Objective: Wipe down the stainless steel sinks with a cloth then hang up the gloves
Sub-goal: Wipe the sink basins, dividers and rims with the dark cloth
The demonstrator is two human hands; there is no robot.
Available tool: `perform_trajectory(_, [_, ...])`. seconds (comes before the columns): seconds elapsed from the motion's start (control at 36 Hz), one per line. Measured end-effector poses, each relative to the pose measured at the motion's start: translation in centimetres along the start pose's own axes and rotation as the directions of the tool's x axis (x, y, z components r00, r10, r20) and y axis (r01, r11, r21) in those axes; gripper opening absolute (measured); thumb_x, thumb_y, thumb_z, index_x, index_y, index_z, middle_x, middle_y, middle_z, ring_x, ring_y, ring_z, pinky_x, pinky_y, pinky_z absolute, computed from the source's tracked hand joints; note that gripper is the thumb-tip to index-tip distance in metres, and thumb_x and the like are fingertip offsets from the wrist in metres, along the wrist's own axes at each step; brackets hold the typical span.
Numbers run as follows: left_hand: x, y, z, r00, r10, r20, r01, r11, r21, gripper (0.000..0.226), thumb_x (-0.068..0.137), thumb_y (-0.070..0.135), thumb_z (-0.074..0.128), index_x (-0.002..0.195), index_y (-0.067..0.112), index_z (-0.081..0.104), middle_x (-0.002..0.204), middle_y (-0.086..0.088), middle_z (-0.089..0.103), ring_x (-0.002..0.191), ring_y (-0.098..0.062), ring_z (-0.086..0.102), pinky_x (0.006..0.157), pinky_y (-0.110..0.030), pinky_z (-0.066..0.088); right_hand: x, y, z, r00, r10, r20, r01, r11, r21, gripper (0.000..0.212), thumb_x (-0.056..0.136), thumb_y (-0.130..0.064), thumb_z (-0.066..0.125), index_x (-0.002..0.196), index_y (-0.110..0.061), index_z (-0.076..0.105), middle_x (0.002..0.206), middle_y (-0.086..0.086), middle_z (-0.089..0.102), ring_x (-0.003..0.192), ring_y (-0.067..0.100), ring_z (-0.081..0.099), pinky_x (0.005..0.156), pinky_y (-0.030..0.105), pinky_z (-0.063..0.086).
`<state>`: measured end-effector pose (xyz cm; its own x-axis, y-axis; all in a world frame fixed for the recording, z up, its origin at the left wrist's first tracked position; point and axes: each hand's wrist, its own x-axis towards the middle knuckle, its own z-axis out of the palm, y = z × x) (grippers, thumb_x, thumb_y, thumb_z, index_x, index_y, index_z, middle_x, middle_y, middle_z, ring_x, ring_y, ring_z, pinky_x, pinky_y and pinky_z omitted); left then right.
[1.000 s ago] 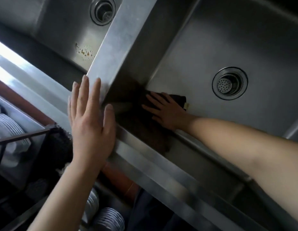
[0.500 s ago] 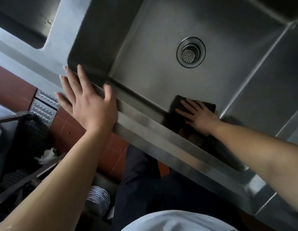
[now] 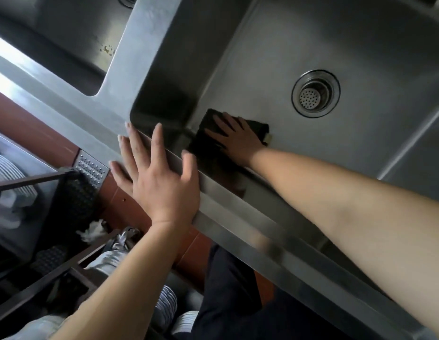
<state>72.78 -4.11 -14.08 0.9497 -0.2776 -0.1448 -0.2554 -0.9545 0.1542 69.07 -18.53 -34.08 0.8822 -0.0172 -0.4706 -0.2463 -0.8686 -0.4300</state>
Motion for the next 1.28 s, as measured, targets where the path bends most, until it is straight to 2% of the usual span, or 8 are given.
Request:
perform_trajectory(0.25, [-0.2, 0.1, -0.2, 1.0, -0.013, -0.01, 0.013, 0.999, -0.041, 0.054, 0.086, 0.048, 0.052, 0.139, 0.04, 0.05, 0.166, 0.004, 0.014, 0.154, -0.016, 0.007, 0.123, -0.051, -0.001, 2.9, 0.3, -0.3, 0.994, -0.096, -0.047, 0.095, 0.995, -0.024, 0.061, 0.102, -0.036, 0.041, 0.155, -0.039, 0.012, 0.166, 0.001, -0.002, 0.152, 0.026, -0.007, 0.121, 0.047, 0.0])
perform_trajectory(0.53, [-0.2, 0.4, -0.9, 0.999, -0.027, 0.04, 0.028, 0.999, -0.028, 0.051, 0.088, 0.045, 0.054, 0.138, 0.036, 0.054, 0.166, 0.0, 0.014, 0.154, -0.018, 0.007, 0.122, -0.05, 0.0, -12.0, 5.5, 5.1, 0.962, 0.273, -0.02, -0.272, 0.961, 0.04, 0.065, 0.101, -0.032, 0.041, 0.155, -0.041, 0.006, 0.166, 0.001, -0.003, 0.153, 0.025, -0.004, 0.121, 0.041, 0.0])
perform_trajectory(0.69, [0.0, -0.3, -0.3, 1.0, -0.019, 0.023, 0.02, 0.998, -0.068, 0.054, 0.087, 0.052, 0.048, 0.139, 0.04, 0.048, 0.166, 0.005, 0.014, 0.153, -0.021, 0.012, 0.12, -0.059, 0.012, -18.3, 13.2, 4.0, 0.671, 0.734, -0.11, -0.708, 0.677, 0.203, 0.061, 0.103, -0.042, 0.032, 0.156, -0.035, 0.003, 0.166, 0.004, -0.007, 0.153, 0.025, -0.005, 0.123, 0.046, 0.009])
perform_trajectory(0.92, [0.5, -1.1, 0.8, 0.999, -0.038, -0.005, 0.037, 0.99, -0.139, 0.05, 0.087, 0.057, 0.047, 0.135, 0.048, 0.043, 0.164, 0.008, 0.017, 0.151, -0.02, 0.019, 0.12, -0.053, 0.023, -12.9, 23.4, -2.8, 0.324, 0.935, -0.145, -0.82, 0.354, 0.45, 0.064, 0.102, -0.04, 0.032, 0.157, -0.031, 0.0, 0.165, 0.008, -0.007, 0.152, 0.031, -0.003, 0.121, 0.049, 0.013])
perform_trajectory(1.0, [0.2, -0.6, 0.3, 1.0, -0.008, 0.014, 0.01, 0.997, -0.081, 0.049, 0.087, 0.054, 0.046, 0.136, 0.047, 0.042, 0.166, 0.007, 0.01, 0.152, -0.024, 0.016, 0.118, -0.057, 0.024, -13.3, 22.1, -2.2, 0.388, 0.902, -0.188, -0.837, 0.43, 0.338, 0.066, 0.101, -0.038, 0.035, 0.158, -0.028, 0.003, 0.165, 0.011, -0.003, 0.151, 0.034, 0.002, 0.12, 0.05, 0.015])
perform_trajectory(1.11, [0.0, 1.0, -0.7, 0.992, -0.004, 0.127, 0.003, 1.0, 0.003, 0.053, 0.089, 0.048, 0.039, 0.142, 0.045, 0.036, 0.167, -0.004, 0.0, 0.153, -0.034, 0.003, 0.115, -0.067, 0.02, -14.9, 15.4, 0.9, 0.669, 0.726, -0.16, -0.723, 0.685, 0.086, 0.069, 0.096, -0.027, 0.04, 0.157, -0.031, 0.006, 0.166, 0.009, 0.002, 0.152, 0.033, 0.004, 0.121, 0.049, 0.01])
perform_trajectory(1.19, [0.0, 2.4, -1.4, 0.939, 0.302, 0.164, -0.315, 0.947, 0.063, 0.056, 0.089, 0.033, 0.037, 0.145, 0.031, 0.043, 0.166, -0.012, 0.004, 0.152, -0.039, -0.003, 0.12, -0.064, 0.006, -16.7, 9.7, 4.2, 0.852, 0.521, -0.049, -0.52, 0.853, 0.034, 0.08, 0.09, -0.023, 0.048, 0.156, -0.036, 0.004, 0.166, 0.004, -0.006, 0.152, 0.03, -0.008, 0.12, 0.051, -0.002])
perform_trajectory(1.28, [0.2, 5.8, 0.1, 0.776, 0.542, 0.323, -0.591, 0.803, 0.074, 0.056, 0.089, 0.032, 0.053, 0.144, 0.026, 0.048, 0.165, -0.013, 0.016, 0.153, -0.034, 0.004, 0.122, -0.054, 0.004, -18.9, 7.2, 7.4, 0.892, 0.439, -0.108, -0.429, 0.898, 0.101, 0.067, 0.097, -0.041, 0.042, 0.155, -0.042, 0.009, 0.165, -0.003, -0.003, 0.152, 0.025, -0.008, 0.119, 0.053, -0.001])
